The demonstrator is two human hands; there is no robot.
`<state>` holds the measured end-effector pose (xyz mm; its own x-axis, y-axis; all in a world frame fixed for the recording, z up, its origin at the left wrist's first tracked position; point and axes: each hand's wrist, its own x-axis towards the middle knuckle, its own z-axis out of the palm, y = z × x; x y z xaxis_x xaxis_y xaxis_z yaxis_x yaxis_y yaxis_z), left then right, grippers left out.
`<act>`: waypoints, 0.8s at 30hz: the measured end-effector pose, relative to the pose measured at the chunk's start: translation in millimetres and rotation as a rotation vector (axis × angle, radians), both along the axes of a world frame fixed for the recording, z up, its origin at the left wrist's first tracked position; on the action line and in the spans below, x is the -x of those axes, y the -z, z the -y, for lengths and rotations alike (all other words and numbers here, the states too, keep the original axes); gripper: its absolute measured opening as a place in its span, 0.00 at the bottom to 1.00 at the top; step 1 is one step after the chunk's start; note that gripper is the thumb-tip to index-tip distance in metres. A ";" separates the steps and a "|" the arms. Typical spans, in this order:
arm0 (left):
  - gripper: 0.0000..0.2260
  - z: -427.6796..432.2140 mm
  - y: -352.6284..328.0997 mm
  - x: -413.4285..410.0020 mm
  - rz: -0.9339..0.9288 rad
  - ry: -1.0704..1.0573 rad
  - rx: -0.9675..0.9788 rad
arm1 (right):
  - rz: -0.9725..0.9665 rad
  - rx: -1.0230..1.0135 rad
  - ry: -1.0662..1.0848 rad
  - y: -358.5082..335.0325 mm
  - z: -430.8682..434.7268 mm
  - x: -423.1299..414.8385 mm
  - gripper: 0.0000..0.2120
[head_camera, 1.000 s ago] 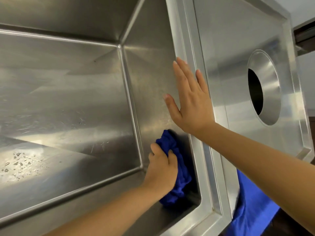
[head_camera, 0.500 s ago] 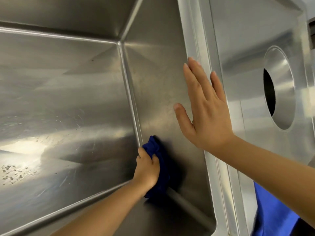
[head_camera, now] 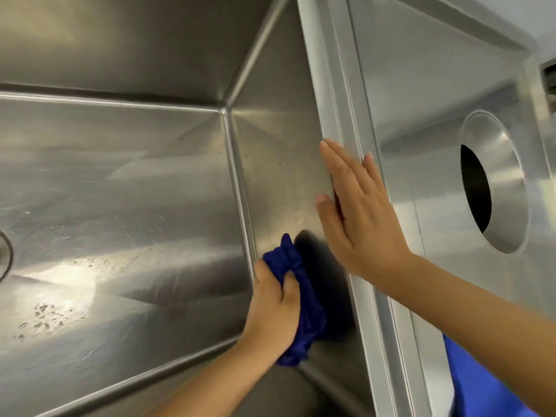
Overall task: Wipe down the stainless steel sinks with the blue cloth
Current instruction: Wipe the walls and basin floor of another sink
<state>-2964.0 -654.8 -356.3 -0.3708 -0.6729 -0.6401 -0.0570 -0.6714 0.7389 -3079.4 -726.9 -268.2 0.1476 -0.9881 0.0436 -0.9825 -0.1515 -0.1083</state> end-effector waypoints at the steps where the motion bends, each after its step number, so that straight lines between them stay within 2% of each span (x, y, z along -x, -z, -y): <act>1: 0.04 2.8 -18.9 1.3 -0.052 -0.028 0.081 | 0.028 0.008 -0.014 -5.2 8.8 2.1 0.24; 3: 0.05 7.9 -39.6 6.7 -0.082 -0.042 0.180 | 0.015 0.014 -0.030 -10.5 32.2 6.2 0.24; 5: 0.06 13.4 -31.6 14.3 -0.046 -0.060 0.231 | -0.023 -0.017 -0.005 -6.7 53.3 8.4 0.26; 9: 0.06 24.1 3.9 17.1 0.029 -0.097 0.152 | -0.050 -0.032 0.019 9.9 62.6 10.1 0.26; 15: 0.08 1.9 -29.4 16.6 -0.057 -0.090 0.222 | -0.084 -0.029 0.027 8.9 62.1 7.7 0.26; 17: 0.08 4.9 -17.8 16.1 -0.089 -0.084 0.252 | -0.097 -0.039 0.028 9.6 61.1 6.6 0.27; 21: 0.12 13.1 20.1 11.4 -0.040 0.009 0.447 | -0.096 -0.030 0.022 10.9 62.1 8.7 0.27; 24: 0.11 23.5 51.5 12.6 0.028 0.006 0.398 | -0.078 -0.016 0.017 11.1 61.6 9.3 0.26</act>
